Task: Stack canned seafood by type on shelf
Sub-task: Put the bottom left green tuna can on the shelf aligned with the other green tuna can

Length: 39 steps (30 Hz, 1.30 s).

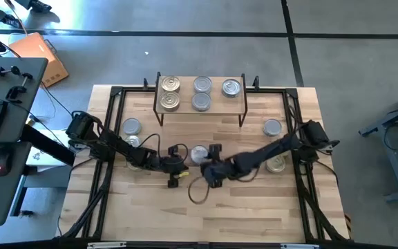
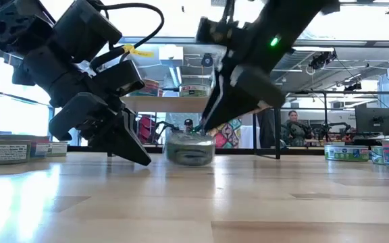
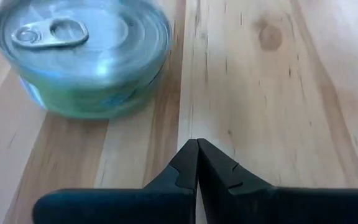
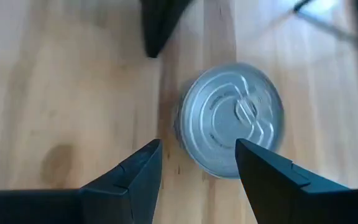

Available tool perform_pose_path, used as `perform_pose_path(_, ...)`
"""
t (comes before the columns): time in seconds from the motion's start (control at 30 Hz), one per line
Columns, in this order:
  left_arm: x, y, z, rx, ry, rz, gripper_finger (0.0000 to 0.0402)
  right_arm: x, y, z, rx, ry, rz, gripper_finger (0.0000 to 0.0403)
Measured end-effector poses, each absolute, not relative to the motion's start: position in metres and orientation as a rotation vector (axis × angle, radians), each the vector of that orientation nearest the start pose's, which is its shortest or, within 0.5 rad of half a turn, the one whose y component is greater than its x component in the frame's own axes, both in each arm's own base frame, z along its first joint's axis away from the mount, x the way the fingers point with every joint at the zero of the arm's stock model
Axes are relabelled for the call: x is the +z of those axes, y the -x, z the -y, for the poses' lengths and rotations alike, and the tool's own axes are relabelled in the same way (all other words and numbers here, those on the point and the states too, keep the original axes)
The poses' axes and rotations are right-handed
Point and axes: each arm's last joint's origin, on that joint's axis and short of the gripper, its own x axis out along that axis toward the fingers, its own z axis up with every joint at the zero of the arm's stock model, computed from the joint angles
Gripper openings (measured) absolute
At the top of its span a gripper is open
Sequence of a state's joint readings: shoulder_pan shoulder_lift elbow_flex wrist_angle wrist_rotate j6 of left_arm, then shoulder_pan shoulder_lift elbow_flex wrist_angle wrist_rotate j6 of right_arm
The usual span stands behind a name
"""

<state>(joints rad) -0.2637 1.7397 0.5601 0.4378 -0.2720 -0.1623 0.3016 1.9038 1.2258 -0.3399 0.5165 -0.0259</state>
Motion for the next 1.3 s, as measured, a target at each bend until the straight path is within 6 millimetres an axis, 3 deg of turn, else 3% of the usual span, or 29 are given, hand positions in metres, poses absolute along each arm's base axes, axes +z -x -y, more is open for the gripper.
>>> perform_pose_path(0.27, 0.112, -0.275, 0.078, 0.033, -0.058, -0.626, 0.0000, 0.151, -0.386, -0.052, -0.050, 0.230, -0.885, 0.0197)
perform_pose_path(0.5, 0.132, -0.270, 0.079, 0.072, -0.074, -0.579, 0.0000, 0.142, -0.390, -0.046, 0.024, 0.204, -0.896, 0.0197)
perform_pose_path(0.8, 0.126, -0.274, 0.055, 0.206, -0.043, -0.616, 0.0000, 0.143, -0.386, -0.083, 0.114, 0.167, -0.857, 0.0197)
perform_pose_path(1.0, 0.121, -0.276, 0.054, 0.194, -0.040, -0.625, 0.0000, 0.148, -0.386, -0.110, 0.166, 0.155, -0.777, 0.0197)
perform_pose_path(1.3, 0.119, -0.275, 0.056, 0.154, -0.038, -0.650, 0.0000, 0.156, -0.383, -0.122, 0.126, 0.198, -0.797, 0.0197)
